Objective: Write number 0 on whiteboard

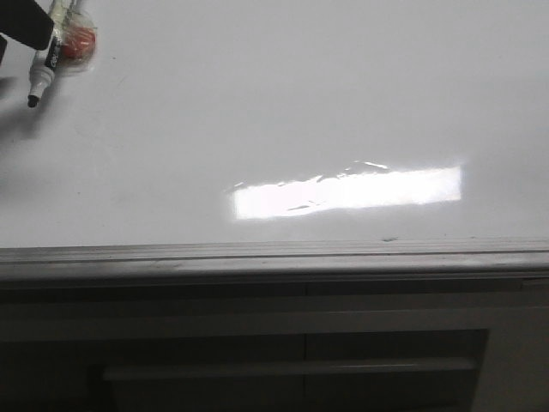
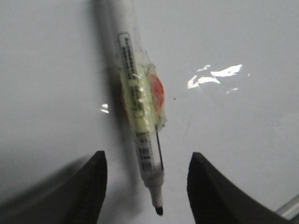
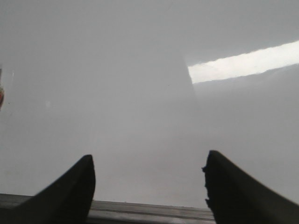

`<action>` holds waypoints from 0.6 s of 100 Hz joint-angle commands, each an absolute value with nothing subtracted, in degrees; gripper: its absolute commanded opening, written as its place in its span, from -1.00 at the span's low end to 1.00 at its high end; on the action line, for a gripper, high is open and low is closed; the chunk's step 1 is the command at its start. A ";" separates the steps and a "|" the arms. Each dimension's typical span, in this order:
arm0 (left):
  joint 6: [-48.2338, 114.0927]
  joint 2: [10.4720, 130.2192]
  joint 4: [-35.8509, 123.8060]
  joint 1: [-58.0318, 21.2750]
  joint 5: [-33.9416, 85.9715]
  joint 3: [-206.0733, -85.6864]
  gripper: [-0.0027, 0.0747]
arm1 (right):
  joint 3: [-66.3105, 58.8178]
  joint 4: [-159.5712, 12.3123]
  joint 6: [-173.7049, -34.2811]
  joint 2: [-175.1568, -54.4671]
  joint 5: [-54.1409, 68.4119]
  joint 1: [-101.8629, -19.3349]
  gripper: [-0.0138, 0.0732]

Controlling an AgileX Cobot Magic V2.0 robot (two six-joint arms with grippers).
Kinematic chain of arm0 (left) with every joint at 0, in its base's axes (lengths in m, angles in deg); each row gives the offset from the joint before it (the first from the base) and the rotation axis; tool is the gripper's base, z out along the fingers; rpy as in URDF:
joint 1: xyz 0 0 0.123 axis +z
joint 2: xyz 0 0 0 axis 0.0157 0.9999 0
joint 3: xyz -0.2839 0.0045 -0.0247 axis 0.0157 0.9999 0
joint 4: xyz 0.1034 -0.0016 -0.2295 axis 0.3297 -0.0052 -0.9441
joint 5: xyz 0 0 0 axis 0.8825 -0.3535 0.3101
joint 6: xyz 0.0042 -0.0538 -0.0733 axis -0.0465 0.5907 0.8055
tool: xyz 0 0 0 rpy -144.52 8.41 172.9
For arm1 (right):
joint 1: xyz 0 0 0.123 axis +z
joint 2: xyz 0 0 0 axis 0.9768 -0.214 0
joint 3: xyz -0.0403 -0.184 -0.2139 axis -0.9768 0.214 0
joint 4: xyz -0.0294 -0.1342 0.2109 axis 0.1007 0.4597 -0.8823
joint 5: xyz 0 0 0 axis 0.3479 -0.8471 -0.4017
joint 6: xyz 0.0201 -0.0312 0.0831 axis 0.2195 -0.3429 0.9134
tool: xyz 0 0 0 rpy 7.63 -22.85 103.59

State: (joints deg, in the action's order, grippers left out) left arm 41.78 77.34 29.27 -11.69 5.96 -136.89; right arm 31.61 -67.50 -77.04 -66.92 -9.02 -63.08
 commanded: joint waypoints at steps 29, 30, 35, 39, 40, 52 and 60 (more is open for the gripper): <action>42.37 83.64 30.67 -12.17 8.99 -140.33 -0.28 | 29.70 -67.67 -77.83 -67.95 -4.81 -63.36 0.31; 42.37 83.76 30.67 -12.17 8.82 -140.33 -0.32 | 29.70 -67.67 -77.83 -67.95 -4.81 -63.36 0.31; 42.37 84.16 30.67 -12.17 8.41 -140.33 -0.49 | 29.70 -67.77 -77.83 -67.95 -4.81 -63.36 0.31; 42.37 84.24 30.67 -12.17 8.18 -140.33 -0.61 | 29.70 -67.88 -77.83 -67.95 -4.81 -63.36 0.31; 42.37 84.24 30.67 -12.17 8.18 -140.33 -0.65 | 29.70 -67.86 -77.83 -67.95 -4.81 -63.36 0.31; 42.11 84.24 30.67 -12.17 7.35 -140.33 -0.99 | 29.70 -68.66 -77.83 -67.95 -4.81 -63.36 0.31; 41.99 84.24 30.67 -12.17 6.44 -140.33 -0.98 | 29.70 -68.66 -77.83 -67.95 -4.81 -63.36 0.31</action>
